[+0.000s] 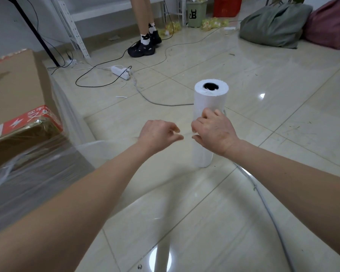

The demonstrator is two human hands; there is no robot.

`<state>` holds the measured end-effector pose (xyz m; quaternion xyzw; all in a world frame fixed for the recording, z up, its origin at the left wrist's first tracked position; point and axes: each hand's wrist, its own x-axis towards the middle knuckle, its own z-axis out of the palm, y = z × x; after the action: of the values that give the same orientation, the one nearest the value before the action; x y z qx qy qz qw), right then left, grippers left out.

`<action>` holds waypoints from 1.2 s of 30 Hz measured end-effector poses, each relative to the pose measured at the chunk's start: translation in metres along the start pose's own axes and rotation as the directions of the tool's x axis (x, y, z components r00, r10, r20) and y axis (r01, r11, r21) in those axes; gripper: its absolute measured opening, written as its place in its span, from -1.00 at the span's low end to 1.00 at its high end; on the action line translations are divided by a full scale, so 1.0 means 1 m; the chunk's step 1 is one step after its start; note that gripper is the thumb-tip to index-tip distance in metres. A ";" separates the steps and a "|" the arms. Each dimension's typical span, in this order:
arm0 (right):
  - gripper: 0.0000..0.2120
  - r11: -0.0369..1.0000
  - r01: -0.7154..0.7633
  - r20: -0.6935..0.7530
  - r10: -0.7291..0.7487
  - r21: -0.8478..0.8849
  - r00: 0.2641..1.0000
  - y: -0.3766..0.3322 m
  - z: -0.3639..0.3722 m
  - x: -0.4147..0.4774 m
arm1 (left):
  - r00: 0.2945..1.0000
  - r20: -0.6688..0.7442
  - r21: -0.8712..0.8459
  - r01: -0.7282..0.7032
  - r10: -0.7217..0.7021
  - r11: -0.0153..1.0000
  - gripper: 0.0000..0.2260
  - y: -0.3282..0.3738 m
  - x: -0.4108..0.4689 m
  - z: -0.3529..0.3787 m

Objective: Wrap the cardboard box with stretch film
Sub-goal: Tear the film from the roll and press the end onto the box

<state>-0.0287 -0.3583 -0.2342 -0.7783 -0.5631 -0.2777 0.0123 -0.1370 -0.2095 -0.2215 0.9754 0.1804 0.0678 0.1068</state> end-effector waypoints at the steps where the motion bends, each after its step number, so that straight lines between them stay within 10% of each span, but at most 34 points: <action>1: -0.70 1.000 -0.002 0.047 0.003 -0.009 0.999 -0.002 -0.003 -0.001 | 0.999 0.022 0.048 -0.039 0.038 0.998 -0.69 0.000 -0.001 0.001; 18: -0.81 0.992 0.092 0.007 -0.093 0.091 0.996 -0.019 0.006 -0.011 | 0.984 0.017 0.403 -0.168 0.177 0.899 -0.69 0.016 -0.019 0.024; 31: -0.85 0.983 0.144 -0.090 -0.133 0.118 0.987 -0.005 0.017 -0.024 | 0.990 -0.065 0.194 0.132 -0.122 0.972 -0.74 -0.025 -0.013 0.013; 36: -0.66 0.997 0.068 -0.028 -0.067 0.036 0.997 -0.008 0.019 -0.022 | 0.996 0.004 0.128 -0.088 0.088 0.988 -0.79 -0.020 -0.016 0.018</action>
<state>-0.0328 -0.3685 -0.2625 -0.7548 -0.5937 -0.2779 0.0249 -0.1553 -0.2002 -0.2446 0.9873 0.1412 0.0613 0.0405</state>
